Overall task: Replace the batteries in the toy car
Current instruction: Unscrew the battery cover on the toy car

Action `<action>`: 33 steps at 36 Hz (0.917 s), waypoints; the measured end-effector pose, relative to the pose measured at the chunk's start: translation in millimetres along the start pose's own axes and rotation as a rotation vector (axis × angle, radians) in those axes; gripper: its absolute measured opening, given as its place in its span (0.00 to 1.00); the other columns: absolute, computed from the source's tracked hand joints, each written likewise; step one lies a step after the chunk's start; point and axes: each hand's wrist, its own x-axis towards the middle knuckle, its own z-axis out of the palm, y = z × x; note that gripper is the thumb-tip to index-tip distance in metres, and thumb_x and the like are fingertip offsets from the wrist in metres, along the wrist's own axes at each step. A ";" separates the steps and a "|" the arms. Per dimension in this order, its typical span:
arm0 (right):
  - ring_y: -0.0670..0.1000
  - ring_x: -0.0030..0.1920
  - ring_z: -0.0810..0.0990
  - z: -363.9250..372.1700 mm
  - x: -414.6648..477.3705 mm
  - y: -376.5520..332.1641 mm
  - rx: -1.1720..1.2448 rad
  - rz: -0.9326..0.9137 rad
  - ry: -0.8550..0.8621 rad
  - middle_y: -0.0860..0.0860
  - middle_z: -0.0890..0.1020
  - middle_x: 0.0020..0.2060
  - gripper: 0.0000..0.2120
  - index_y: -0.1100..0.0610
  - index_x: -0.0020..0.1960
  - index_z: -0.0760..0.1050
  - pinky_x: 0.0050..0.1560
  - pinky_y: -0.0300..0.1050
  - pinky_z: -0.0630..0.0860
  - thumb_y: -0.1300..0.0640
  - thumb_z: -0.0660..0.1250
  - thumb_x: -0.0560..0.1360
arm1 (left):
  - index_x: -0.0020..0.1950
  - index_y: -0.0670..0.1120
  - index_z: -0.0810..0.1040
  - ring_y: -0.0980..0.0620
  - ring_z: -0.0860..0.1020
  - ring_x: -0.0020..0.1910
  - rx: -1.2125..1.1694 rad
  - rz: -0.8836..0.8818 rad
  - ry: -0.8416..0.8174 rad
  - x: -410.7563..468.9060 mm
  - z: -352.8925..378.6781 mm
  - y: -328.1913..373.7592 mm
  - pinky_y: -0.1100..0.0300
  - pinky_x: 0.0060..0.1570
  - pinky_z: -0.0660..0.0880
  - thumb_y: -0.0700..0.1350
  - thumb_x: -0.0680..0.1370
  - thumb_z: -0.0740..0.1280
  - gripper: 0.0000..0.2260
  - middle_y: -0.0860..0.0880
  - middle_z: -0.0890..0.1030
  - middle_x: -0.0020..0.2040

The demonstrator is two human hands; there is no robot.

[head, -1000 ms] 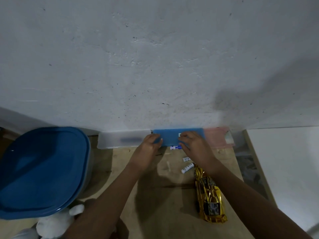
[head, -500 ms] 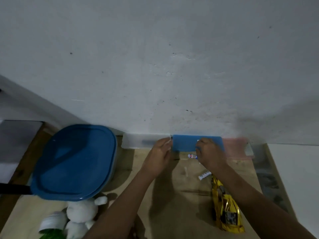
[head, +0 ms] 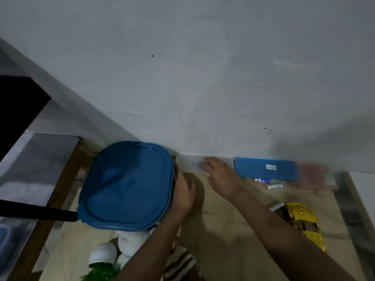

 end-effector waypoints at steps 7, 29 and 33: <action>0.53 0.70 0.62 -1.9 16.6 -5.2 -0.063 0.061 -0.031 0.53 0.64 0.71 0.22 0.54 0.70 0.63 0.70 0.46 0.59 0.62 0.59 0.77 | 0.77 0.44 0.50 0.48 0.56 0.75 -0.344 -0.116 -0.011 -1.6 -3.4 6.3 0.55 0.74 0.50 0.46 0.80 0.62 0.31 0.46 0.57 0.76; 0.56 0.73 0.62 13.1 6.5 3.9 -0.149 0.033 0.021 0.56 0.63 0.73 0.27 0.61 0.74 0.58 0.69 0.44 0.46 0.61 0.63 0.77 | 0.76 0.57 0.51 0.50 0.58 0.74 -0.640 -0.284 -0.005 14.3 11.7 -12.2 0.43 0.73 0.57 0.65 0.72 0.64 0.37 0.51 0.59 0.76; 0.58 0.55 0.81 18.4 5.9 6.3 -0.224 -0.007 0.129 0.59 0.81 0.56 0.33 0.65 0.59 0.77 0.59 0.51 0.69 0.62 0.82 0.56 | 0.76 0.54 0.51 0.48 0.58 0.74 -0.644 -0.287 0.006 14.8 9.4 -9.2 0.43 0.73 0.57 0.57 0.76 0.65 0.34 0.49 0.59 0.76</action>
